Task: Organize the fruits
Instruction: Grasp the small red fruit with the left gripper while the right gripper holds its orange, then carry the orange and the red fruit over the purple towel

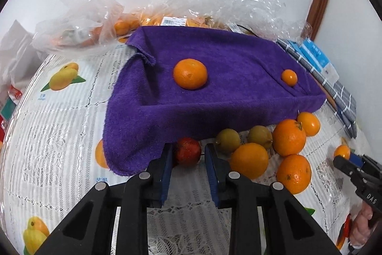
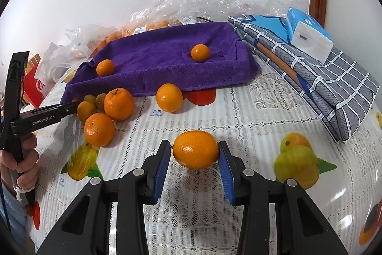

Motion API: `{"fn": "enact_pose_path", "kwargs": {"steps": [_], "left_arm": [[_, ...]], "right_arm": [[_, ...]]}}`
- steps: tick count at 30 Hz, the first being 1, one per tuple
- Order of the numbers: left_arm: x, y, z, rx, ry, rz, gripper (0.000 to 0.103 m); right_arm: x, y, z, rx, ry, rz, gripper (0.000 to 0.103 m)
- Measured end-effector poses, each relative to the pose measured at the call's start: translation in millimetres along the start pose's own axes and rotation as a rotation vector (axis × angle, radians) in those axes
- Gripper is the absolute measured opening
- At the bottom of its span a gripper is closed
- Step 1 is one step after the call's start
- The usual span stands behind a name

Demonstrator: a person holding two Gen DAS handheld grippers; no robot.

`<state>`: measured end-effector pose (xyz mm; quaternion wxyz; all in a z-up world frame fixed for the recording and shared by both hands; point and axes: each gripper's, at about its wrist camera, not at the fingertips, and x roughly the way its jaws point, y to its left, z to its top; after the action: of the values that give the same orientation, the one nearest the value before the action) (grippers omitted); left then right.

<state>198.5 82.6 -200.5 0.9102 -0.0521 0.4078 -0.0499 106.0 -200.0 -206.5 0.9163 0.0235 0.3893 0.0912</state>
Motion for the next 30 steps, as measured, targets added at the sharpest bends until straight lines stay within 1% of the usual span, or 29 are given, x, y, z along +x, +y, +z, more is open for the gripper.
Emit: {"fn": "enact_pose_path", "kwargs": {"steps": [5,9,12,15,23,25,30], "left_arm": [[-8,10,1,-0.057,-0.038,-0.016,0.026],[-17,7,3,-0.044,-0.080,-0.010,0.026],[-24,6,4,-0.039,-0.111,-0.020,0.026],[-29,6,5,-0.041,-0.132,-0.029,0.026],[-35,13,7,-0.074,-0.156,-0.038,0.026],[-37,14,7,-0.079,-0.163,-0.043,0.026],[-43,13,6,-0.079,-0.187,-0.052,0.026]], "right_arm": [[1,-1,0,-0.001,0.001,0.012,0.040],[-1,-1,0,-0.002,-0.008,0.021,0.040],[-5,-2,-1,0.002,-0.030,0.038,0.040],[-6,-4,-1,0.012,-0.034,0.036,0.040],[-11,3,-3,-0.017,-0.050,0.067,0.040],[-10,4,-2,-0.019,-0.047,0.058,0.040],[-23,11,5,-0.045,-0.093,0.051,0.040]]}}
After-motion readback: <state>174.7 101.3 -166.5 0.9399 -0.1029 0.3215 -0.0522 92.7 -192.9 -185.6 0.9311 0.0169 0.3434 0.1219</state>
